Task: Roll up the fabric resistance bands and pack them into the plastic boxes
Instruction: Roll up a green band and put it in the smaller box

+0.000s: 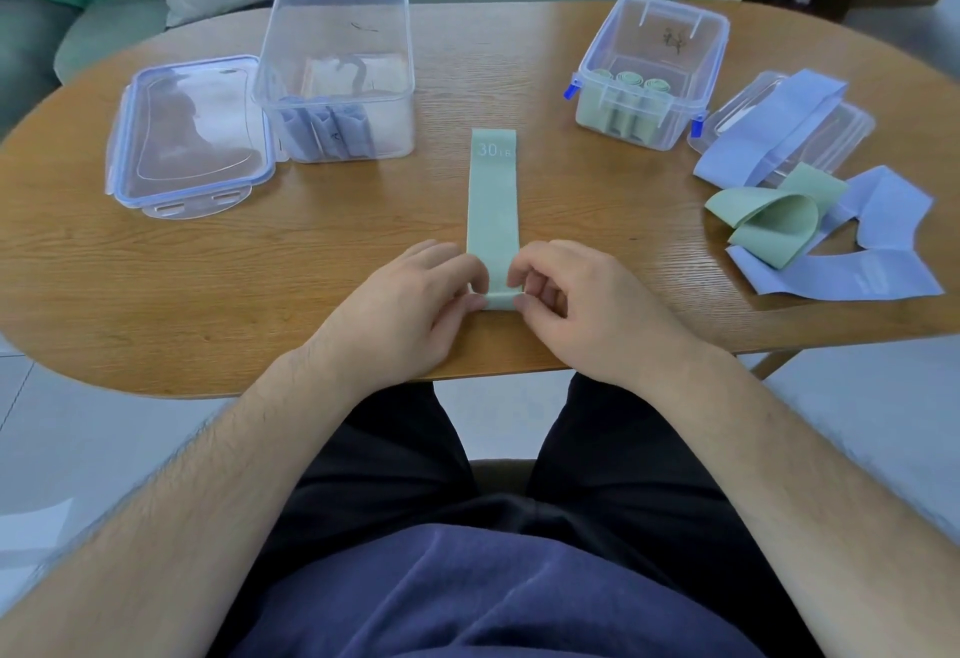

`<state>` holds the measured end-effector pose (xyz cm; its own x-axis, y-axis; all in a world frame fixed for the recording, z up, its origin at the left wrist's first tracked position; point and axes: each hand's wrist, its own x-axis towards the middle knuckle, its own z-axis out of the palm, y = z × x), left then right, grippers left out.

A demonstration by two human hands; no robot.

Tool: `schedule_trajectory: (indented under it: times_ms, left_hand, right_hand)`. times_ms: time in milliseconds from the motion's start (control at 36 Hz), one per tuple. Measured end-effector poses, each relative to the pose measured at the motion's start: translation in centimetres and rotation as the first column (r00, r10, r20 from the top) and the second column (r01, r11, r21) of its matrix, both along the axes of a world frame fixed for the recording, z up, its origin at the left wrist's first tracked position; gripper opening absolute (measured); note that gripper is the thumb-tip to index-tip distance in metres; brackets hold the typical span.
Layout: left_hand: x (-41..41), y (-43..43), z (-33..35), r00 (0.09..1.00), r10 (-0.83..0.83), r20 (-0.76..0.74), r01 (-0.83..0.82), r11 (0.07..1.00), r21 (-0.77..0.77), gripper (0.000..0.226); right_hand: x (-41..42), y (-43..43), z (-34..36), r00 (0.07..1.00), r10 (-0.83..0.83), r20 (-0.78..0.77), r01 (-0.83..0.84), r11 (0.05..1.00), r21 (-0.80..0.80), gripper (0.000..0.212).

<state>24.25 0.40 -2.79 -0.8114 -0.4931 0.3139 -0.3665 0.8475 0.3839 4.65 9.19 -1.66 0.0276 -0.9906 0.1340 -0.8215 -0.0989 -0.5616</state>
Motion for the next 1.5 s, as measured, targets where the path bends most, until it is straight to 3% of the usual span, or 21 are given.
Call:
schedule_trajectory:
  times_ms: [139,417,556,694,861,972,1139,1389,1500]
  left_hand:
    - [-0.2,-0.3,-0.4,0.999,0.038,-0.019,-0.039,0.997,-0.060,0.012]
    - [-0.2,-0.7,-1.1,0.997,0.064,-0.037,-0.067,0.995,-0.069,0.021]
    - [-0.9,-0.3,-1.2,0.992,0.094,-0.086,-0.091,0.995,0.035,0.022]
    - [-1.0,-0.8,-1.1,0.990,0.109,-0.085,-0.107,0.994,0.020,0.009]
    - [-1.1,-1.3,-0.9,0.991,0.119,-0.055,-0.119,0.993,-0.007,0.021]
    - [-0.9,-1.6,-0.3,0.996,0.093,-0.014,-0.092,0.992,0.083,0.031]
    - [-1.0,-2.8,-1.2,0.993,0.100,-0.057,-0.097,0.994,0.040,0.015]
    - [-1.6,-3.3,-1.5,0.991,0.098,-0.087,-0.100,0.995,-0.025,0.027]
    - [-2.0,-3.8,-1.4,0.994,0.064,-0.092,-0.068,0.997,-0.041,0.016]
  right_hand:
    - [0.0,-0.1,-0.1,1.000,-0.015,-0.024,0.014,0.999,-0.043,0.007]
    - [0.1,-0.5,-0.9,0.996,-0.057,-0.068,0.053,0.997,-0.060,0.021]
    - [0.3,-0.7,-0.7,0.997,-0.063,-0.046,0.060,0.996,-0.065,0.025]
    - [0.0,-1.1,-0.8,0.996,-0.051,-0.072,0.045,0.996,-0.077,0.018]
    - [-0.1,-1.9,-0.9,0.996,-0.069,-0.061,0.064,0.995,-0.081,0.016]
    - [-0.1,-2.3,-0.7,0.995,-0.084,-0.059,0.081,0.995,-0.051,0.019]
    - [0.0,-2.4,-0.8,0.996,-0.081,-0.038,0.077,0.993,-0.091,0.022]
    - [-0.7,-3.0,-1.2,0.993,-0.105,-0.049,0.098,0.989,-0.114,0.016]
    - [-1.1,-3.6,-1.4,0.992,-0.113,-0.054,0.106,0.987,-0.124,0.016]
